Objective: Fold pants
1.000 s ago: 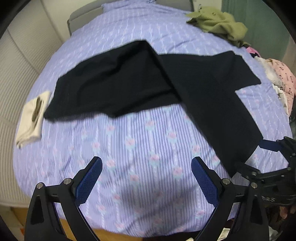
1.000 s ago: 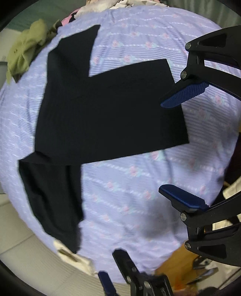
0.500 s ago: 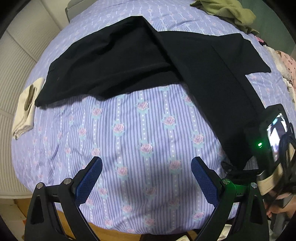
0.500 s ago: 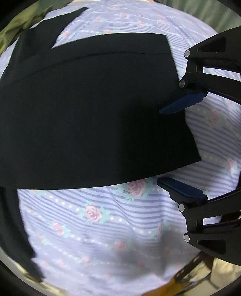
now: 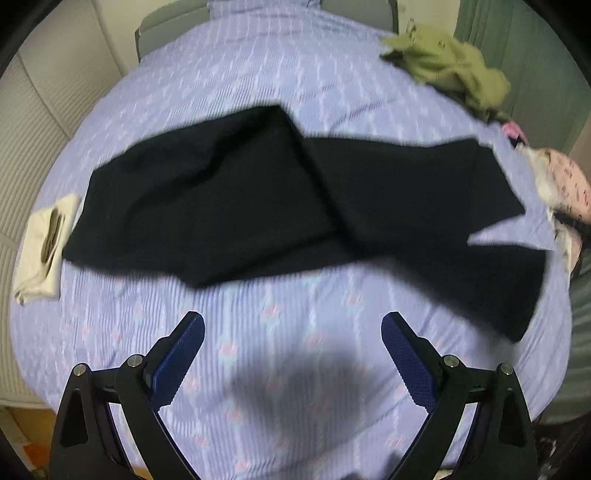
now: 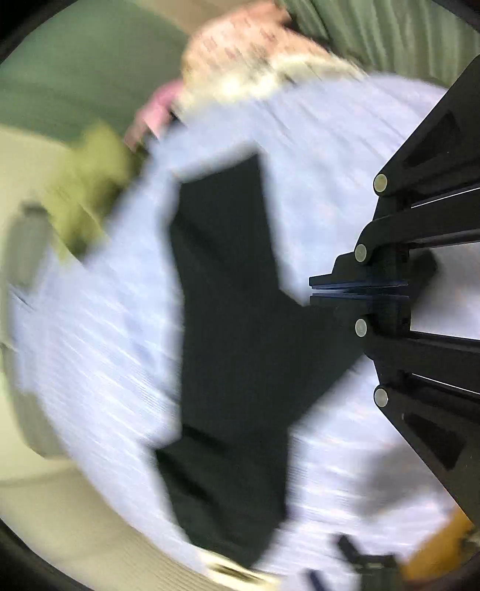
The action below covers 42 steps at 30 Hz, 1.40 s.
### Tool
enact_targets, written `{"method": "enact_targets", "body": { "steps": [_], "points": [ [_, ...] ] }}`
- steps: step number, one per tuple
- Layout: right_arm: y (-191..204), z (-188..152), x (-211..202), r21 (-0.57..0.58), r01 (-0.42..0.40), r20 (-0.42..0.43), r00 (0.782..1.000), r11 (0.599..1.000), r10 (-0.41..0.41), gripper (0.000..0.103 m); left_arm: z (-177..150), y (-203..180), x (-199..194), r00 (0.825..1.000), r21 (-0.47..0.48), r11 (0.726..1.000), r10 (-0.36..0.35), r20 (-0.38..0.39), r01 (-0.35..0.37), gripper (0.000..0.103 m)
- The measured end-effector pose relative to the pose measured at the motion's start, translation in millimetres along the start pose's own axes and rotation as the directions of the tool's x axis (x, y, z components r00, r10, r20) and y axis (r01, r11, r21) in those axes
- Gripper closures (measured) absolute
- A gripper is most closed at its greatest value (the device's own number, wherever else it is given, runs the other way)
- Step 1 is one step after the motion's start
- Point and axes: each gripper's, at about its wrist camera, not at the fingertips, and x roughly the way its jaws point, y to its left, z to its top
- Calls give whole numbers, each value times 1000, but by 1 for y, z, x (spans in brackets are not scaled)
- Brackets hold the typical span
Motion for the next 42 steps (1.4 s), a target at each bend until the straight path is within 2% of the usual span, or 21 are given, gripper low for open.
{"method": "enact_targets", "body": {
  "steps": [4,5,8,10,12,13,15,18,21,24,28,30,31,32,33,34,35,36,39,41,42],
  "points": [
    [-50,77,8,68,92,108,989,993,-99,100,53,-28,-2,997,41,999,-33,71,30,5],
    [-60,96,16,67,95,107,989,993,-101,100,63,-34,-2,996,53,998,-35,84,31,5],
    [-70,113,34,46,6,63,998,999,-9,99,85,-53,-1,992,90,995,-59,113,49,5],
    [-58,97,33,17,-74,48,996,997,73,87,90,-60,2,991,112,992,-68,115,55,5],
    [-51,79,46,6,-133,-1,991,991,133,46,93,-68,10,994,123,991,-62,95,50,5],
    [-47,64,51,7,-158,-19,987,987,158,44,94,-70,14,995,121,991,-64,81,54,5],
    [-42,32,66,16,-209,-93,973,978,210,44,92,-76,22,996,114,991,-80,49,74,5],
    [-35,-14,85,89,-284,-204,933,955,296,44,82,-84,31,996,116,989,-89,13,87,5],
    [-35,-46,102,162,-306,-286,895,938,342,44,68,-95,40,995,141,986,-89,-37,94,5],
    [-33,-69,120,220,-317,-333,864,922,377,44,52,-102,47,993,164,982,-85,-81,97,5],
    [-29,-81,146,256,-310,-382,838,916,390,44,38,-108,56,990,179,980,-68,-123,89,5],
    [-23,-89,162,272,-310,-421,813,911,403,45,35,-108,58,990,183,979,-60,-132,83,5],
    [-22,-90,166,276,-310,-431,806,910,405,48,34,-108,58,990,184,980,-56,-133,80,5],
    [-19,-92,171,278,-316,-439,798,907,412,57,34,-107,58,990,182,980,-52,-132,76,5],
    [-18,-92,172,275,-314,-443,798,909,409,67,34,-106,58,990,179,981,-50,-131,73,5],
    [-17,-91,171,263,-298,-443,807,918,389,72,34,-106,57,990,176,982,-49,-130,71,5],
    [-17,-90,168,248,-289,-438,818,925,373,85,34,-105,56,991,171,983,-48,-128,70,5],
    [-16,-89,165,240,-288,-434,822,927,368,90,35,-105,55,991,167,984,-47,-126,68,5],
    [-23,-78,136,204,-241,-370,878,949,303,94,36,-103,51,991,158,985,-50,-122,69,5],
    [-38,-63,109,208,-195,-280,927,958,250,94,39,-101,44,993,145,987,-49,-107,65,5],
    [-48,-54,99,225,-184,-242,941,957,237,94,41,-100,39,994,136,989,-52,-94,65,5]
  ]
}}
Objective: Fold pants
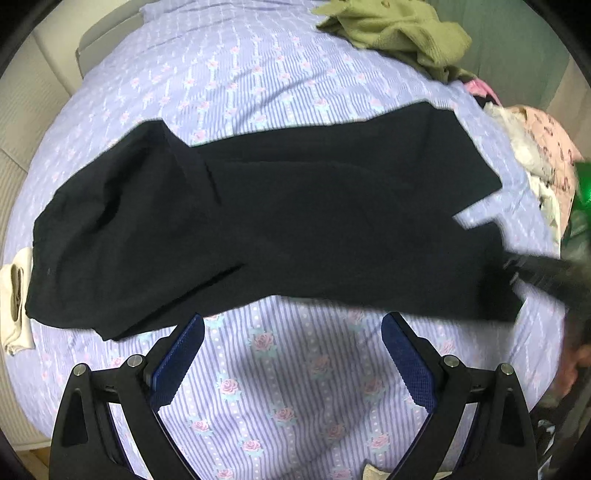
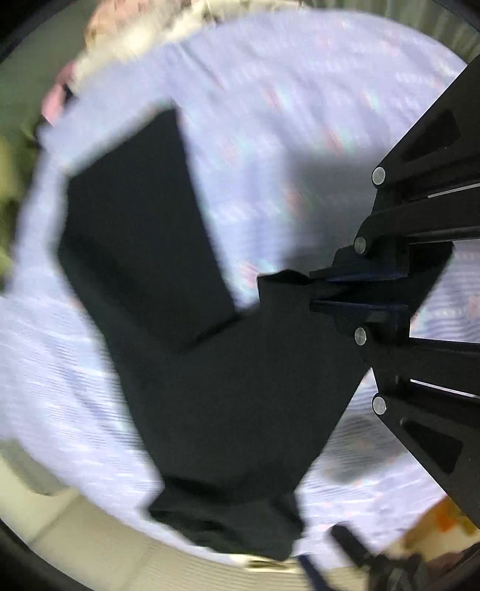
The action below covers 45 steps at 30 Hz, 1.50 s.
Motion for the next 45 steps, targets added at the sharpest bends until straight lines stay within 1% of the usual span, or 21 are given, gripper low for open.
{"method": "enact_targets", "body": {
  "steps": [3,6,7,9,12,17,18,19,20,21,23,24,25,26,31,34,37,38,40,42,45],
  "points": [
    [-24,36,-45,64,48,151,987,997,-58,95,10,-2,-14,999,-19,1000,2,47,-1,5],
    [-47,84,-75,110,90,266,957,990,-116,95,28,-8,-23,996,-13,1000,-2,91,3,5],
    [-57,108,-83,126,114,304,941,986,-148,95,38,-12,-26,994,-6,1000,-7,111,8,5],
    [-68,145,-87,121,157,341,921,980,-190,95,52,-19,-28,991,6,1000,-15,132,15,5],
    [-68,191,-68,79,238,319,914,968,-251,95,75,-33,-28,986,31,1000,-9,165,4,5],
    [-76,227,-21,37,341,216,915,939,-341,92,101,-50,-16,982,63,996,53,180,-65,5],
    [-79,227,-15,30,360,202,912,933,-358,79,103,-50,-13,983,60,996,54,175,-66,5],
    [-80,227,-9,29,399,189,898,916,-397,72,103,-51,-11,984,56,996,58,168,-69,5],
    [-83,225,-8,45,470,198,861,881,-469,56,103,-51,-8,986,52,996,61,158,-70,5],
    [-84,221,-11,55,492,211,845,869,-492,41,100,-50,-6,987,50,997,58,151,-66,5],
    [-89,212,-23,91,524,246,812,847,-529,34,93,-47,-2,990,44,997,50,133,-56,5],
    [-89,209,-28,91,529,256,806,844,-533,34,89,-46,-1,990,45,998,45,130,-51,5],
    [-87,204,-32,82,525,264,808,847,-527,34,81,-42,-1,991,49,998,40,129,-47,5],
    [-81,194,-40,68,503,279,819,861,-501,34,74,-40,-1,990,53,997,46,130,-53,5],
    [-38,139,-69,-18,336,331,891,942,-311,34,25,-6,-12,984,21,994,100,148,-104,5],
    [4,100,-76,-113,224,329,928,968,-177,34,-6,25,-23,978,-51,988,152,140,-146,5],
    [44,70,-76,-177,134,297,952,975,-77,34,-38,65,-41,972,-153,971,203,120,-184,5],
    [61,58,-76,-190,72,269,963,979,-19,34,-47,79,-46,969,-186,962,221,113,-198,5],
    [90,39,-77,-219,-6,237,970,976,60,34,-66,108,-55,963,-247,944,248,102,-217,5],
    [120,25,-76,-229,-40,227,969,973,93,34,-86,143,-67,954,-305,920,284,95,-244,5],
    [160,5,-69,-251,-101,186,971,963,150,34,-106,189,-78,945,-356,898,312,100,-259,5]
  ]
}}
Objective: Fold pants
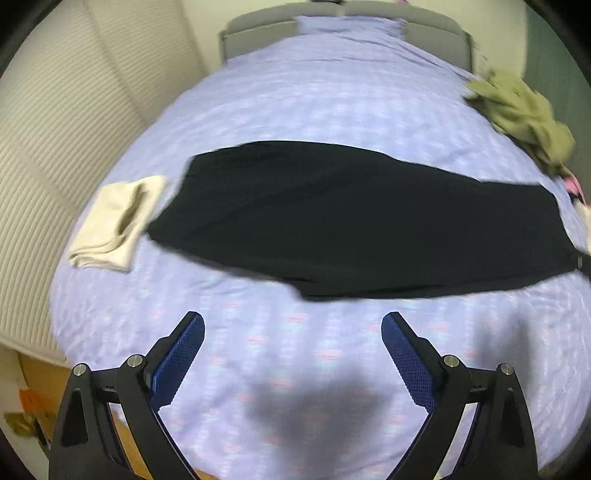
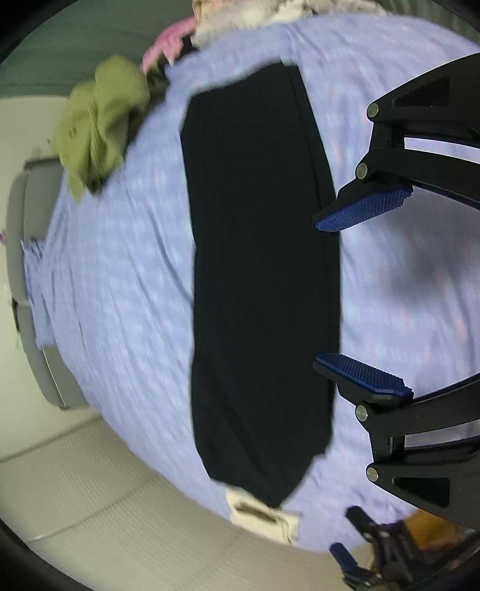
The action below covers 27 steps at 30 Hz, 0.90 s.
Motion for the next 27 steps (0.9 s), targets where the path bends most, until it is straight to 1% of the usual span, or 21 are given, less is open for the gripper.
{"method": "enact_targets", "body": {
  "steps": [2,3,5,7,8,9,10,11,13,17,18,20,23,25,26,27],
  "points": [
    [39,-9,10,-36,-6,-14,1000,999,6,34,2,41,7,1000,-12,1000,12,12,-12,5],
    [55,-13,14,-45,-8,-17,1000,999,8,34,1,55,9,1000,-13,1000,14,15,-14,5],
    [83,-20,22,-42,-6,-43,999,999,4,34,6,93,21,1000,-2,1000,18,6,-18,5],
    [109,-25,31,-27,-22,-61,998,999,21,34,11,122,29,1000,-2,1000,8,23,-8,5],
    [127,-28,37,-22,-21,-71,997,1000,20,34,15,140,36,1000,1,1000,1,27,-1,5],
    [144,-31,45,-22,-18,-83,996,1000,16,34,17,150,42,1000,4,1000,-3,27,2,5],
    [155,-33,49,-23,-15,-88,996,1000,13,34,20,168,53,1000,5,1000,-6,23,6,5],
    [174,-35,58,-21,-4,-102,995,1000,2,34,21,182,62,1000,1,1000,-17,16,17,5],
    [198,-41,67,-14,3,-121,993,1000,-5,34,26,205,78,999,-19,999,-41,4,41,5],
    [241,-42,103,-9,43,-192,980,999,-44,34,47,255,125,993,-58,991,-118,-24,117,5],
    [249,-41,111,-11,53,-212,976,999,-54,34,50,263,134,991,-64,990,-131,-25,129,5],
    [264,-36,129,-3,61,-252,966,998,-59,34,65,279,158,983,-74,981,-181,-31,178,5],
    [286,-28,149,11,62,-276,959,998,-57,34,84,287,196,968,-61,969,-242,-61,239,5],
    [298,-21,159,5,71,-279,958,997,-67,34,94,287,220,967,-47,970,-242,-79,238,6],
    [302,-18,162,3,73,-283,957,997,-69,34,100,287,238,962,-53,967,-255,-100,250,6],
    [306,-15,166,2,75,-289,955,997,-71,34,102,287,247,959,-59,965,-259,-113,254,7]
  ]
}}
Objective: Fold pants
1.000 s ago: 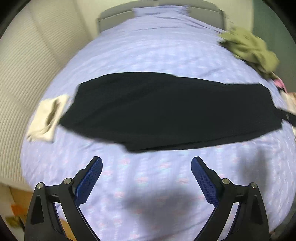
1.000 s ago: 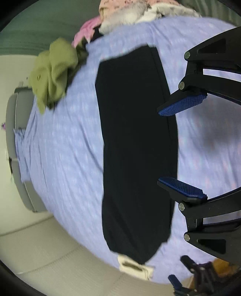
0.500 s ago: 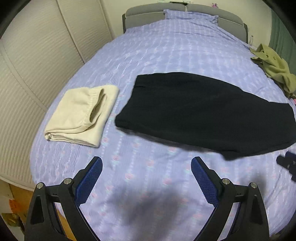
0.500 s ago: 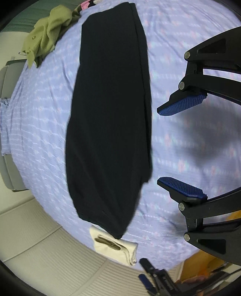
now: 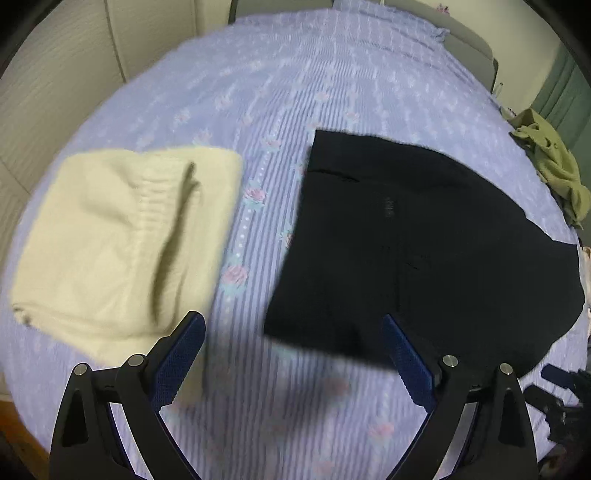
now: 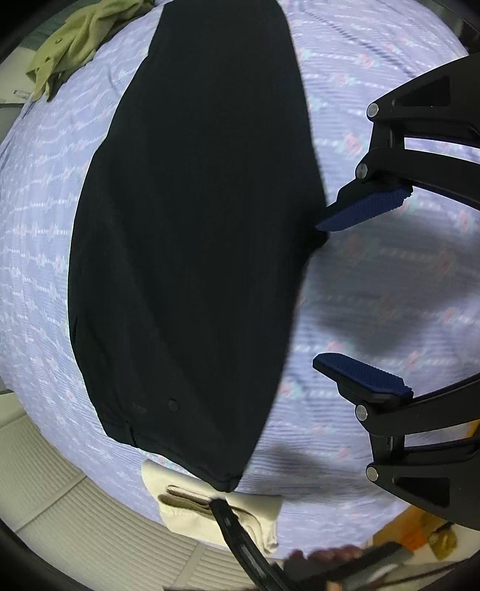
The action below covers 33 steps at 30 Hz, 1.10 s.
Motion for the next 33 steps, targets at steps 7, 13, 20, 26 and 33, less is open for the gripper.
{"method": "enact_targets", "body": {
  "steps": [7,13,20,26,33],
  "points": [
    [18,13,11,-15,12,-36,999,1000,-12,34,2,6,62,980,-93,989,-127,-152,114,36],
    [19,5,12,-29,-6,-75,997,1000,4,34,-6,-5,41,992,-23,999,-43,-121,41,60],
    [9,-6,-5,-21,-16,-60,998,1000,15,34,-13,-9,31,992,112,992,75,-98,-63,60],
    [-20,-14,-14,33,63,-28,998,998,-62,34,-19,-61,21,941,336,883,335,40,-328,51],
    [-59,-36,-26,50,-79,22,997,996,78,35,-47,-95,-82,935,356,877,234,267,-322,12]
  ]
}}
